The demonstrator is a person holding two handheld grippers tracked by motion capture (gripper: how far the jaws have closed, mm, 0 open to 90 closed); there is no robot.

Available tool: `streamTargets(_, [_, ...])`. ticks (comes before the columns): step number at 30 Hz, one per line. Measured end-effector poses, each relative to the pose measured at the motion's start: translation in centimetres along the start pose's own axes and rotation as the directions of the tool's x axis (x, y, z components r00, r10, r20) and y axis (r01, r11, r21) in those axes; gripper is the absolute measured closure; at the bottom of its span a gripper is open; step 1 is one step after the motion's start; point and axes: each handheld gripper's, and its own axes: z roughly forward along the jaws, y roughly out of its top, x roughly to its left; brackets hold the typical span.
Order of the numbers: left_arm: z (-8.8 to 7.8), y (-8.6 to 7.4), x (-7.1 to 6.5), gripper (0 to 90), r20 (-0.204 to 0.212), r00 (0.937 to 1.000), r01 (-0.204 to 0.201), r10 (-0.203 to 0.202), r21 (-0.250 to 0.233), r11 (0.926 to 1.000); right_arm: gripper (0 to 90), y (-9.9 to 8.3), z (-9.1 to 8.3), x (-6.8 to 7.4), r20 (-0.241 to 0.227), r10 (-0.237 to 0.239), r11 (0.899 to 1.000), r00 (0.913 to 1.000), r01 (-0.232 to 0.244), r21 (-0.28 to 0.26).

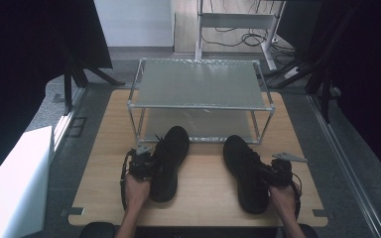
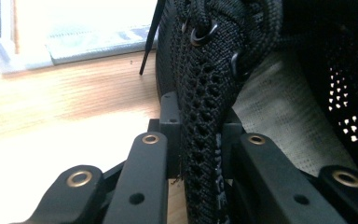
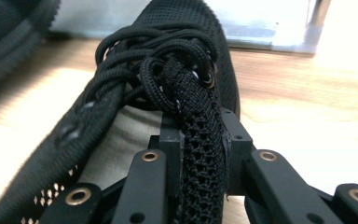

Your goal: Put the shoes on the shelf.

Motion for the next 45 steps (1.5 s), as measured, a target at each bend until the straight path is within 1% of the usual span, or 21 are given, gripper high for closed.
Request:
streamTargets(1, [-0.1,-0.1,0.3,79.0,0.037,0.9991,0.022,-0.022,-0.006,0.9997,76.0,0.0,0.0,-0.1,-0.023,0.014,1.0,0.9996,-0.014,-0.005])
streamTargets(2, [-0.3,-0.3,0.4,79.2,0.048,0.9986,0.022,-0.021,-0.013,0.9997,76.2,0.0,0.1,0.0,-0.05,0.029,1.0,0.9983,-0.029,-0.006])
streamTargets(7, [-0.6,-0.2,0.2,79.4,0.053,0.9986,0.003,-0.003,-0.008,1.0,76.5,0.1,0.0,0.3,-0.071,0.041,0.999,0.9966,-0.041,-0.007])
streamTargets(8, [-0.7,-0.2,0.2,79.4,0.059,0.9982,0.008,-0.008,-0.007,0.9999,76.5,0.1,-0.1,0.3,-0.088,0.057,0.998,0.9944,-0.058,-0.008])
streamTargets(9, [-0.8,-0.2,0.2,79.4,0.068,0.9976,0.013,-0.013,-0.007,0.9999,76.5,0.2,-0.2,0.1,-0.127,0.103,0.994,0.9865,-0.107,-0.021])
streamTargets(11, [-1.0,-0.2,0.3,79.3,0.086,0.9958,0.031,-0.03,-0.014,0.9994,76.5,0.2,-0.3,0.1,-0.139,0.118,0.992,0.9833,-0.123,-0.025])
streamTargets(12, [-1.1,-0.2,0.3,79.3,0.103,0.9937,0.046,-0.044,-0.021,0.9987,76.4,0.3,-0.5,0.0,-0.153,0.136,0.989,0.9788,-0.142,-0.028])
streamTargets(13, [-1.3,-0.1,0.2,79.3,0.114,0.9921,0.055,-0.052,-0.024,0.9982,76.4,0.4,-0.7,-0.2,-0.186,0.176,0.982,0.9666,-0.185,-0.035])
streamTargets(14, [-1.5,-0.1,0.2,79.3,0.124,0.9907,0.061,-0.057,-0.032,0.9976,76.4,0.4,-0.7,-0.2,-0.186,0.176,0.982,0.9666,-0.185,-0.035])
streamTargets(20, [-3.2,0.6,-0.7,79.2,0.16,0.9858,0.063,-0.051,-0.071,0.9955,76.4,0.6,-1.2,-0.2,-0.28,0.246,0.961,0.9279,-0.272,-0.057])
streamTargets(23, [-3.8,0.8,-1.0,79.2,0.175,0.9831,0.071,-0.055,-0.084,0.994,76.3,0.9,-1.5,0.4,-0.316,0.255,0.955,0.9139,-0.288,-0.065])
streamTargets(24, [-4.0,0.9,-1.1,79.2,0.18,0.982,0.073,-0.057,-0.087,0.9935,76.3,0.9,-1.5,0.4,-0.316,0.255,0.955,0.9139,-0.288,-0.065])
streamTargets(27, [-4.6,1.0,-1.5,79.1,0.197,0.9782,0.086,-0.066,-0.095,0.9918,76.3,1.2,-1.8,0.9,-0.343,0.254,0.953,0.9042,-0.294,-0.067])
streamTargets(28, [-4.8,1.1,-1.6,79.0,0.2,0.9773,0.091,-0.07,-0.099,0.9909,76.3,1.5,-2.0,1.3,-0.366,0.256,0.95,0.8947,-0.302,-0.073])
streamTargets(29, [-5.0,1.1,-1.7,79.0,0.202,0.9766,0.096,-0.074,-0.101,0.9903,76.3,1.5,-2.0,1.3,-0.366,0.256,0.95,0.8947,-0.302,-0.073])
streamTargets(32, [-5.6,1.3,-1.9,79.0,0.213,0.9735,0.11,-0.083,-0.119,0.9868,76.3,1.9,-2.2,1.6,-0.401,0.26,0.945,0.8782,-0.317,-0.08])
streamTargets(33, [-5.8,1.3,-1.9,79.0,0.217,0.9726,0.112,-0.083,-0.124,0.9859,76.3,2.2,-2.4,1.9,-0.424,0.27,0.94,0.8646,-0.332,-0.079])
streamTargets(34, [-6.0,1.4,-2.0,79.0,0.223,0.9712,0.116,-0.085,-0.128,0.985,76.3,2.2,-2.4,1.9,-0.424,0.27,0.94,0.8646,-0.332,-0.079])
streamTargets(35, [-6.2,1.5,-2.0,79.0,0.225,0.9703,0.12,-0.088,-0.133,0.9839,76.2,2.6,-2.5,2.2,-0.436,0.269,0.938,0.8588,-0.336,-0.082])
streamTargets(40, [-7.1,2.1,-2.3,79.0,0.251,0.9632,0.139,-0.096,-0.158,0.9776,76.2,3.3,-2.8,2.8,-0.442,0.266,0.938,0.8569,-0.336,-0.088])
streamTargets(45, [-7.9,2.6,-2.6,79.0,0.276,0.9557,0.156,-0.102,-0.182,0.9708,76.2,4.1,-3.0,3.3,-0.453,0.277,0.929,0.8474,-0.357,-0.1])
